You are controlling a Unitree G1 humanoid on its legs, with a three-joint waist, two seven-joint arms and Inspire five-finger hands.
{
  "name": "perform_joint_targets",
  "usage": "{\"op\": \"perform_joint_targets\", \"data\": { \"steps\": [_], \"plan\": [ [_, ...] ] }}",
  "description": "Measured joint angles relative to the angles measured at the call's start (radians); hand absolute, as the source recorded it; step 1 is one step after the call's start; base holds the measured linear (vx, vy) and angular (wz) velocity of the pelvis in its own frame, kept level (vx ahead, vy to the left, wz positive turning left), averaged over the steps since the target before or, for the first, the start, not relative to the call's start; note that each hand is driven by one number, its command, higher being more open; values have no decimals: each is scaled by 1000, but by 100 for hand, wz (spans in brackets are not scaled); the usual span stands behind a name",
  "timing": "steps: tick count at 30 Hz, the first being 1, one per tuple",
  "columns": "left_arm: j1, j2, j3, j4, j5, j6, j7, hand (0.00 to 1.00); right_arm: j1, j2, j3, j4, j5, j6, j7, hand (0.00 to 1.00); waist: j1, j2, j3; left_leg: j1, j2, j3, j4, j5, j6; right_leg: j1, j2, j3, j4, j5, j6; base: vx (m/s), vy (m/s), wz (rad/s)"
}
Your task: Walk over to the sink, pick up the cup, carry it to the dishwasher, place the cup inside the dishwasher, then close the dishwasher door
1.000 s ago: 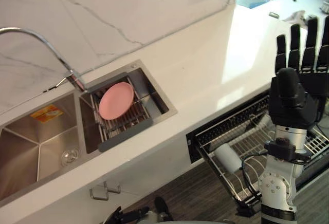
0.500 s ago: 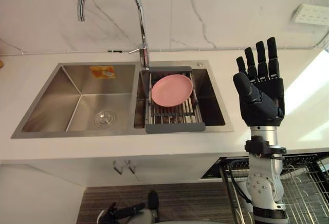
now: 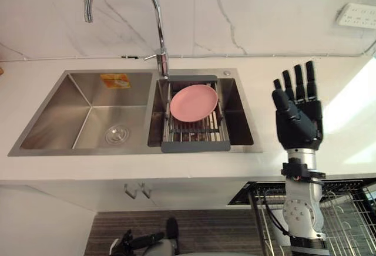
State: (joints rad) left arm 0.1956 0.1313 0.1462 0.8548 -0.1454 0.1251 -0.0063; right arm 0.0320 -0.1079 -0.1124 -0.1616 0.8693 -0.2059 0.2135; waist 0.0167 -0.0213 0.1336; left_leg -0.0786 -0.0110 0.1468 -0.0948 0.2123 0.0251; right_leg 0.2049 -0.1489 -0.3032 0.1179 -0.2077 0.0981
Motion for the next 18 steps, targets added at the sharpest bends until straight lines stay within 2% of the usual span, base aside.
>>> {"op": "perform_joint_targets", "data": {
  "steps": [5, 6, 7, 8, 9, 10, 14, 16, 17, 18],
  "plan": [
    [5, -2, 2, 5, -21, 2, 6, 100, 18, 15, 16, 12, -38, 11, 0, 100, 7, 0, 3, 19, -7, -11, 0, -7, 0, 23, -3, 1, 9, 0, 0, -24, -20, 9],
    [6, -5, 4, 6, -23, 1, 7, 100, 19, 13, 16, 12, -38, 13, 0, 100, 10, 2, 4, 18, -3, 6, 0, -20, -8, 23, -1, 1, 5, 1, -3, -49, 6, 7],
    [2, 2, 11, 11, -34, -2, 7, 100, 20, 15, 12, 11, -38, 13, 5, 100, 9, -21, 7, -12, -4, 70, 73, -63, 8, 24, -21, 1, -22, -10, -8, -42, 3, 19],
    [-7, 1, 26, 14, -44, -6, 6, 100, 20, 9, 1, 8, -38, 13, 10, 100, -1, -11, 20, -63, 26, 111, 197, -90, 26, 32, -11, -11, -26, -15, -4, -40, -19, 25],
    [-4, -22, 52, 11, -74, -23, 7, 100, 22, -6, -10, 9, -38, 17, 8, 100, 0, 15, 42, -106, 59, 110, 328, -154, 11, 44, 5, -12, -1, -20, 4, -53, -23, 21],
    [1, -37, 65, 9, -93, -32, 12, 100, 29, -11, -16, 9, -38, 18, 8, 100, -2, 24, 41, -127, 70, 106, 381, -176, 7, 46, 9, -12, 7, -24, 8, -52, -6, 10],
    [-2, -40, 76, 9, -92, -31, 5, 100, 30, -8, -49, 6, -38, 19, 2, 100, 0, 24, 45, -116, 67, 138, 336, -175, 6, 55, 2, -30, 10, -21, 12, -53, 10, 16],
    [-3, -45, 93, 27, -91, -29, 6, 100, 31, -10, -73, -22, -41, 18, -14, 100, -14, 23, 47, -81, 91, 277, 290, -170, 6, 62, -24, -63, 1, -17, 19, -33, 20, 34],
    [-4, -48, 95, 30, -91, -25, 7, 100, 31, -9, -80, -30, -44, 17, -22, 100, -14, 25, 46, -75, 91, 288, 275, -164, 8, 60, -32, -68, -1, -17, 20, -14, 61, 27],
    [-4, -55, 102, 32, -91, -18, 7, 100, 30, -9, -96, -34, -48, 17, -37, 100, -10, 32, 44, -55, 70, 297, 229, -143, 12, 60, -44, -69, -1, -24, 13, -10, 60, 4]
  ]
}}
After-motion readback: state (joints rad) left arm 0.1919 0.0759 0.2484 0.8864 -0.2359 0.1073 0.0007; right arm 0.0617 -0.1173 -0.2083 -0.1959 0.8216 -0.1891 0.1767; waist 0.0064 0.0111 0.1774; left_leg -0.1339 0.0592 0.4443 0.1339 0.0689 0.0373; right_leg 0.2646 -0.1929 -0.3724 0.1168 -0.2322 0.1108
